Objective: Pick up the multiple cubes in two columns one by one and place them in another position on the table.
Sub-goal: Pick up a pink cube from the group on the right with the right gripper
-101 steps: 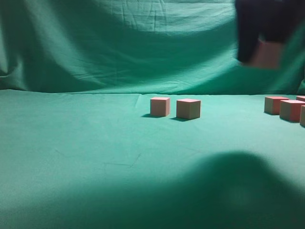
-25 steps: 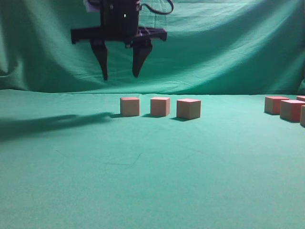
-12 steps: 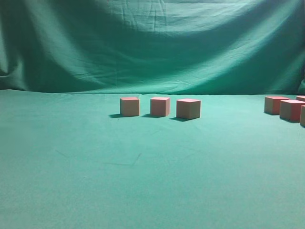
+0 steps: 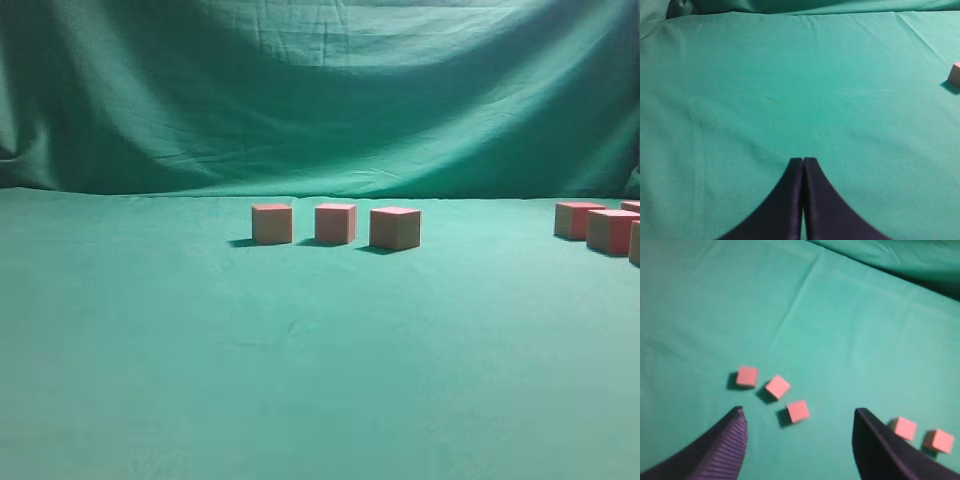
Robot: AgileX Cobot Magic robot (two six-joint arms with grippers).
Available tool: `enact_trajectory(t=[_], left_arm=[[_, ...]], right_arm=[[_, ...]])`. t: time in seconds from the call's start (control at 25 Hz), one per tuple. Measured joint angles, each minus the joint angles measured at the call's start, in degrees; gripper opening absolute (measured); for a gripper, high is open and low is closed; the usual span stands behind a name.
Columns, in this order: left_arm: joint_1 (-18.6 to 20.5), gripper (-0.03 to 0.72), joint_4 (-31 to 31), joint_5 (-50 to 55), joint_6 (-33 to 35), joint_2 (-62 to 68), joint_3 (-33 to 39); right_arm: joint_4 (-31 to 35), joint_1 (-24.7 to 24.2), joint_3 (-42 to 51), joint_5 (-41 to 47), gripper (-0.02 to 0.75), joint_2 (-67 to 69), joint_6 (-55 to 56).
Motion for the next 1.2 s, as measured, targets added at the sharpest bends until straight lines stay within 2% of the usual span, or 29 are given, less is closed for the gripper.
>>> enact_trajectory(t=[0.32,0.68,0.88,1.0,1.2], left_arm=[[0.00,0.000,0.00,0.00,0.00,0.00,0.00],[0.00,0.000,0.00,0.00,0.00,0.00,0.00],[0.00,0.000,0.00,0.00,0.00,0.00,0.00],[0.00,0.000,0.00,0.00,0.00,0.00,0.00],[0.00,0.000,0.00,0.00,0.00,0.00,0.00]], right_arm=[[-2.47,-9.52,28.73,0.03,0.402,-18.67,5.56],[-2.80,-23.20,52.48,-0.50,0.402,-29.71,7.64],[2.28,-30.01,61.63,-5.51,0.402,-29.93,6.85],[5.40,-32.18,64.63,-9.93,0.402,-29.82,4.50],[5.76,-34.62,65.78,-15.84,0.402,-26.74,2.02]])
